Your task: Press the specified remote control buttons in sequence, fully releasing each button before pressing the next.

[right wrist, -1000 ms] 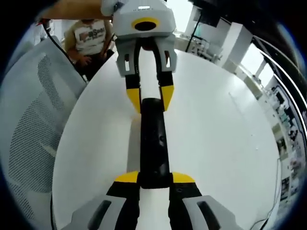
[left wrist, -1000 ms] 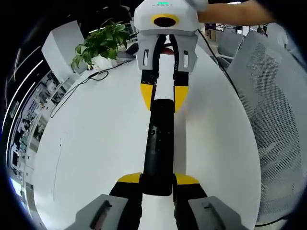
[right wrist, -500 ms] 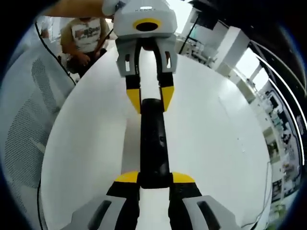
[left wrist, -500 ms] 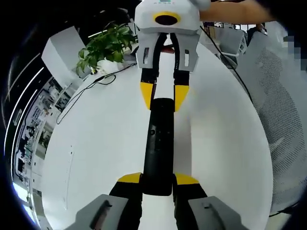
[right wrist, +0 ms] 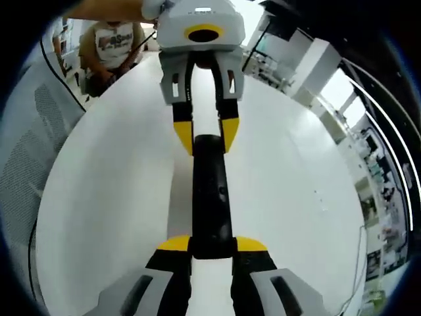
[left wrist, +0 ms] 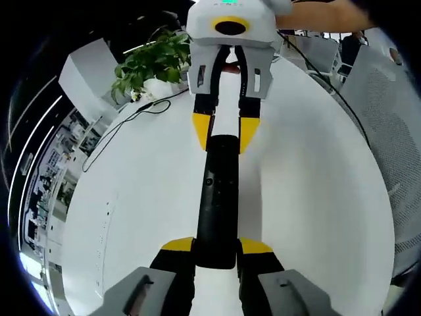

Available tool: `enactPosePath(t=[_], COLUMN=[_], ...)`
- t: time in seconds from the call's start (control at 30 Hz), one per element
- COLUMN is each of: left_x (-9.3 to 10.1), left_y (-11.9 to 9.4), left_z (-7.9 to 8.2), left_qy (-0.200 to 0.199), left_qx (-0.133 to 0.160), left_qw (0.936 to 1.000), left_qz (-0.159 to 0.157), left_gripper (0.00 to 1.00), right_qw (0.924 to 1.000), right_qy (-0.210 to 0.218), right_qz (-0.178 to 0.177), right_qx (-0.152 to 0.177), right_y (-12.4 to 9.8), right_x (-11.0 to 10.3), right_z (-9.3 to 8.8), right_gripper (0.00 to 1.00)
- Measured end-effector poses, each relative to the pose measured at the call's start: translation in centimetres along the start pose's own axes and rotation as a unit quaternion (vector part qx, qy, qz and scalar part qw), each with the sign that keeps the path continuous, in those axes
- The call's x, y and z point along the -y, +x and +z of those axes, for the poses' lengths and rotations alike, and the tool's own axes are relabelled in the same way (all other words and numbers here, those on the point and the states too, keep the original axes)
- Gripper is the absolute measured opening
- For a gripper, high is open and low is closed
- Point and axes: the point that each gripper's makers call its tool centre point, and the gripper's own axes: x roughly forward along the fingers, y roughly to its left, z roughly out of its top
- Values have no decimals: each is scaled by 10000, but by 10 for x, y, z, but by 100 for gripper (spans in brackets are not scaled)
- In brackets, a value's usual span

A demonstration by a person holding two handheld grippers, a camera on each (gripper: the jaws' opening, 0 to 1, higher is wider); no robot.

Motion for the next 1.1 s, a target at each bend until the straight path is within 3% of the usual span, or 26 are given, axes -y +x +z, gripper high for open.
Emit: enactPosePath(t=[0.5, 1.1], left_x=[-34, -51], left_y=[32, 47], left_z=[-17, -29], left_qy=[61, 124], left_qx=[-169, -343], left_qw=[9998, 9989], left_qz=[-131, -287], left_gripper=[23, 23], right_qw=[9999, 9995], right_qy=[64, 242], right_qz=[85, 102], right_qx=[10, 187], right_y=[34, 53], right_x=[39, 56], right_z=[-20, -27], right_gripper=[19, 19])
